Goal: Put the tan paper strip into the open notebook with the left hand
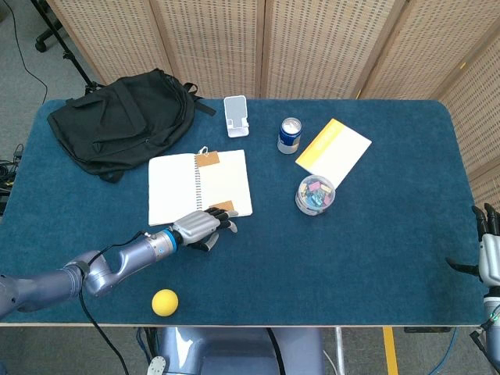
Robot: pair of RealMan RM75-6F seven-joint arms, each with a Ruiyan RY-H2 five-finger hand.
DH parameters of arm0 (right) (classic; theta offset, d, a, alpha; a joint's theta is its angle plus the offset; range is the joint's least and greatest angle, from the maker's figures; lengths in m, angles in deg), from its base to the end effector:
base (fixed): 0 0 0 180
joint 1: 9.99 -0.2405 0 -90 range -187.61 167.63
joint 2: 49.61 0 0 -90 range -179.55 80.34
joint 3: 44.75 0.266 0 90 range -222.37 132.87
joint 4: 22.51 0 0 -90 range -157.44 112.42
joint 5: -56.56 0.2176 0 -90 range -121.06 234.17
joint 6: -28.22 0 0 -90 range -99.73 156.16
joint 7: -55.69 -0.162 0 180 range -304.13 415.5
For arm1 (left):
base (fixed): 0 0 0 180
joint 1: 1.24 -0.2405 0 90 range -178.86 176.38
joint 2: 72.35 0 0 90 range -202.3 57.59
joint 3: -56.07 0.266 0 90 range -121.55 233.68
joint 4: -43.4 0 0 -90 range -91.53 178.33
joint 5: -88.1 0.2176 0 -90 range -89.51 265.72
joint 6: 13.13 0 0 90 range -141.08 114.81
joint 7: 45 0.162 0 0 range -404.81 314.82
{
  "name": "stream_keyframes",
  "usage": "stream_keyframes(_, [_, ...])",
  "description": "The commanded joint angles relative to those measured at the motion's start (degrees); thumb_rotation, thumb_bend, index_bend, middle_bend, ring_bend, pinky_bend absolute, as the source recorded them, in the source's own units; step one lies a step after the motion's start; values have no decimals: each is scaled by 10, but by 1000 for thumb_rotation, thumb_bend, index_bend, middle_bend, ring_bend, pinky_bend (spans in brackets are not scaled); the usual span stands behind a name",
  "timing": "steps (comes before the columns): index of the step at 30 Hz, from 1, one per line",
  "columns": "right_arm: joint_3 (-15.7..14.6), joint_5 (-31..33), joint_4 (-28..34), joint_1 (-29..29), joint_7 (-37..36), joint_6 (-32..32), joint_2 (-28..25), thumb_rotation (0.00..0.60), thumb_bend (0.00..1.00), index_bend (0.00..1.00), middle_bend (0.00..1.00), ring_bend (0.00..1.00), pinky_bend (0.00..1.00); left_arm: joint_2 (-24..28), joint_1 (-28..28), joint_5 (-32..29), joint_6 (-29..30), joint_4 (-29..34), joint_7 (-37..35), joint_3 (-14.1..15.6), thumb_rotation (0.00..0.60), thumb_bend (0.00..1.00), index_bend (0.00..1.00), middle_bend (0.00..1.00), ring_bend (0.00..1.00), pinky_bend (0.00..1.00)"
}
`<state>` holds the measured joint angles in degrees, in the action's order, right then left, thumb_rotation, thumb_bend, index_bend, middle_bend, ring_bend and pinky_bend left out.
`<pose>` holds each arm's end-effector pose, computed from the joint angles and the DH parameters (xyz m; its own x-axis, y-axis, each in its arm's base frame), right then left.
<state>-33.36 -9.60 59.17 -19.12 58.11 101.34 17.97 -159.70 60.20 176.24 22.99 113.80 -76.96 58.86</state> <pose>-0.3871 -0.2536 0.1770 0.4436 -0.0176 0.8961 -0.8563 0.2868 0.4296 -0.1218 0.3899 -0.0728 0.4598 0.6173 0.6384 0.8247 -0.5634 -0.0492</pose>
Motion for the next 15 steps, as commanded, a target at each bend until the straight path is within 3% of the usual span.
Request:
stream_keyframes(1, [0, 0, 0, 0, -1, 0, 0, 600, 0, 0, 0, 0, 0, -1, -3, 4, 2, -2, -6, 2, 600, 808, 250, 0, 0, 81])
stream_keyframes(15, [-1, 0, 0, 0, 4, 2, 2, 600, 0, 0, 0, 0, 0, 8, -1, 31, 1, -15, -29, 20, 600, 800, 250, 0, 0, 81])
